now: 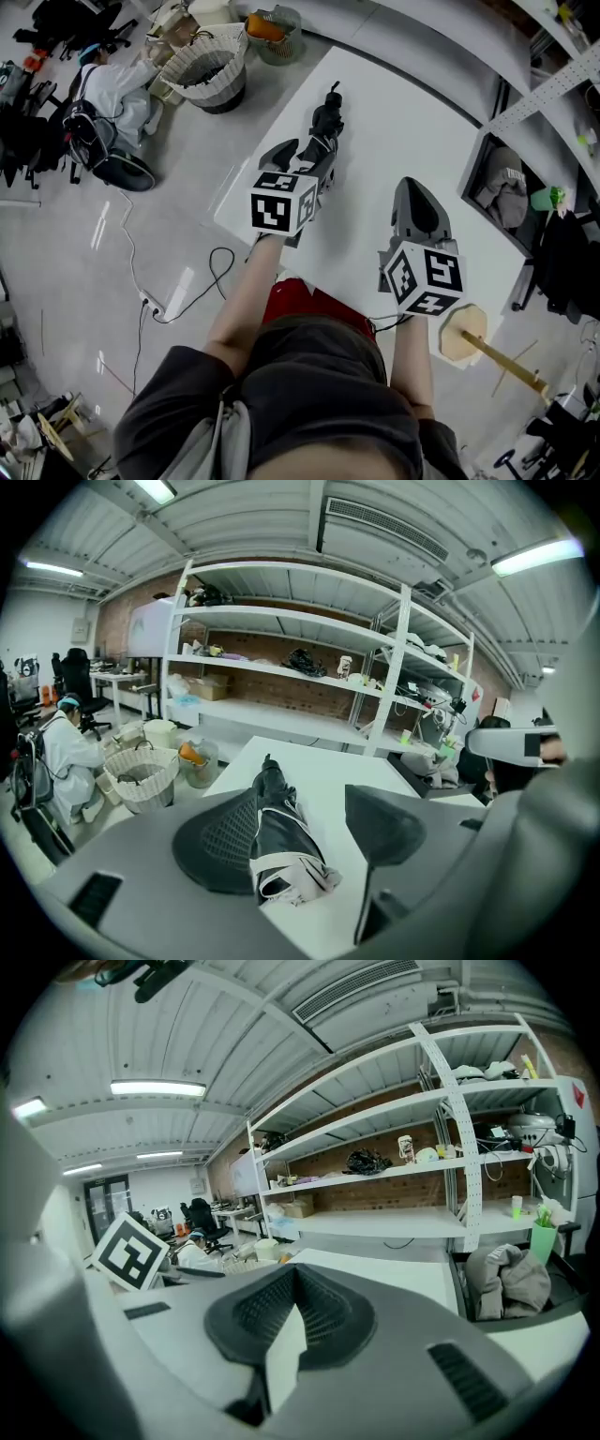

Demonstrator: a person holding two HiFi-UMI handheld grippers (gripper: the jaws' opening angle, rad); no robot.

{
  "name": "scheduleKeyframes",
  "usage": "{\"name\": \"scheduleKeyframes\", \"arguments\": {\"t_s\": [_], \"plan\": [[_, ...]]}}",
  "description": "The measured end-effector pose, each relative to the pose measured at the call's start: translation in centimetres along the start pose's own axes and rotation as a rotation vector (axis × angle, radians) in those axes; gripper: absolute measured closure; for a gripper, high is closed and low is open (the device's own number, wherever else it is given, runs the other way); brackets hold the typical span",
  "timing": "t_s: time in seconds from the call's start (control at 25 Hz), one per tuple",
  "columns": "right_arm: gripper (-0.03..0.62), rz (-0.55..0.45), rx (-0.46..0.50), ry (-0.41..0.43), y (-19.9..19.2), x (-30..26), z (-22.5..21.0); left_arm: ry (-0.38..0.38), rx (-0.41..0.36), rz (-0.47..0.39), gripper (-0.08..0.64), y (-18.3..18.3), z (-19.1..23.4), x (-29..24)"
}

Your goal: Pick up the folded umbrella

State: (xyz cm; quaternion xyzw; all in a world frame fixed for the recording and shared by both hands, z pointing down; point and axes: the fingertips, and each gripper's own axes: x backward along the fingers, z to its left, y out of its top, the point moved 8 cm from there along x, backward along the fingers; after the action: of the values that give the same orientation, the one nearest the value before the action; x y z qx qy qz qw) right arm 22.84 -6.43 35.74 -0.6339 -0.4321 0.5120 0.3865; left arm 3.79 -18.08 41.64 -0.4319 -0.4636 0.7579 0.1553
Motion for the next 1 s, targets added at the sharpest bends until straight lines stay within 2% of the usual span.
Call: {"name": "scheduleKeyframes", "arguments": {"t_s": [0.28, 0.56, 1.0], "plan": [[0.574, 0.041, -0.005, 0.033, -0.7, -1.6, -1.2, 0.071, -0.044, 0.088, 0.258, -1.6, 0.0, -3.1], [0.574, 0.087, -0.012, 0.050, -1.5, -3.6, -2.3, 0.120, -0.035, 0.126, 0.249, -2.1, 0.7, -5.7], [0.574, 0.142, -0.014, 0.077, -2.8, -6.7, -2.6, 0.156, -0.020, 0.188, 0.249, -3.1, 2.1, -9.1]]}}
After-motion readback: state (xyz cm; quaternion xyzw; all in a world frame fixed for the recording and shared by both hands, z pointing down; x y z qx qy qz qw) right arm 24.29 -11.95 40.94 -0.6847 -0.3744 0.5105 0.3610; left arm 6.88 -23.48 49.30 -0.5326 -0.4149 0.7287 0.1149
